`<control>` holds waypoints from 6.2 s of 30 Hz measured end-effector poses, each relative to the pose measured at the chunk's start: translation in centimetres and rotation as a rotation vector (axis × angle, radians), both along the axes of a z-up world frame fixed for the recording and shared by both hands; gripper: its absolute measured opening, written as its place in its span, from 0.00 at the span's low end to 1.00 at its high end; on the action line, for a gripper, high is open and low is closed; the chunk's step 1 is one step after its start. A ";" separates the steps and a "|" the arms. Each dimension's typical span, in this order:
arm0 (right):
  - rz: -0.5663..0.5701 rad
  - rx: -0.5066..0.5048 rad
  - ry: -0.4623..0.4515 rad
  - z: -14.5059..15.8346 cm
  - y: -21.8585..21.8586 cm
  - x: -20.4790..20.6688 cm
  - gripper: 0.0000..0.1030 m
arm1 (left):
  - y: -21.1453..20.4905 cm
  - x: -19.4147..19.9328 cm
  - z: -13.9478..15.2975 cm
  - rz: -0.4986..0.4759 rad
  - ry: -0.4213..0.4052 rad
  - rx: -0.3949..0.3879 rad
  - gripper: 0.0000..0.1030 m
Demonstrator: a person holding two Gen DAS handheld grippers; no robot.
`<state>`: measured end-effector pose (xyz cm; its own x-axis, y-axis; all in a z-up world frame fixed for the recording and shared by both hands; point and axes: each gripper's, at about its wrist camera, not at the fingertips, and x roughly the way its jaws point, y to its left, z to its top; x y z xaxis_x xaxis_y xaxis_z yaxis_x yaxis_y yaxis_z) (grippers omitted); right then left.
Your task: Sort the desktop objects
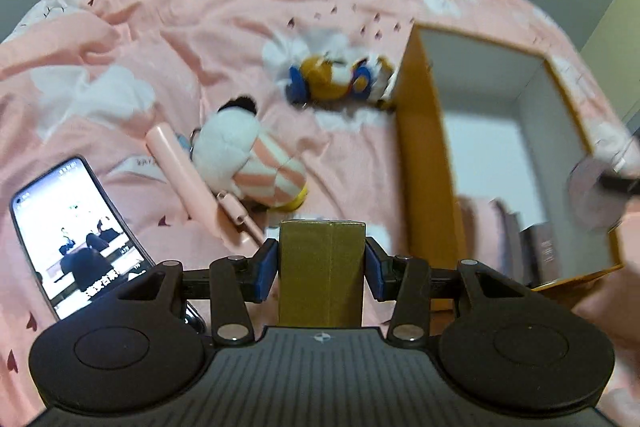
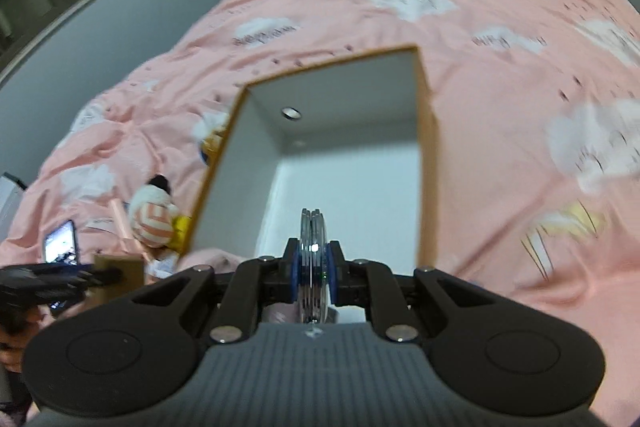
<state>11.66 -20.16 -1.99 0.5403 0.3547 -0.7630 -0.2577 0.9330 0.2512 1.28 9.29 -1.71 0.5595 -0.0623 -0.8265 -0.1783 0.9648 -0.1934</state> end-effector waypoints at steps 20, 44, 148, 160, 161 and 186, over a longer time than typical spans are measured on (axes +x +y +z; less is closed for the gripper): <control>0.070 -0.239 0.148 -4.9 3.6 0.7 0.14 | -6.8 4.1 3.9 -0.228 -0.127 -0.171 0.50; 0.020 -0.119 0.412 -5.3 3.2 3.3 0.21 | -7.2 4.8 3.2 -0.265 -0.122 -0.238 0.50; 0.671 -0.611 0.308 -8.9 9.5 10.3 0.14 | -2.8 6.6 -1.0 -0.067 0.027 -0.200 0.57; 0.876 -0.721 0.329 -6.6 8.7 9.8 0.18 | -1.9 7.0 -2.2 -0.060 0.064 -0.268 0.57; 0.921 -0.756 0.344 -6.7 8.7 9.5 0.20 | -1.8 7.0 -2.3 -0.059 0.067 -0.278 0.57; 1.346 -0.884 0.355 -10.4 8.3 4.7 0.32 | -1.7 7.4 -3.7 -0.046 0.119 -0.370 0.57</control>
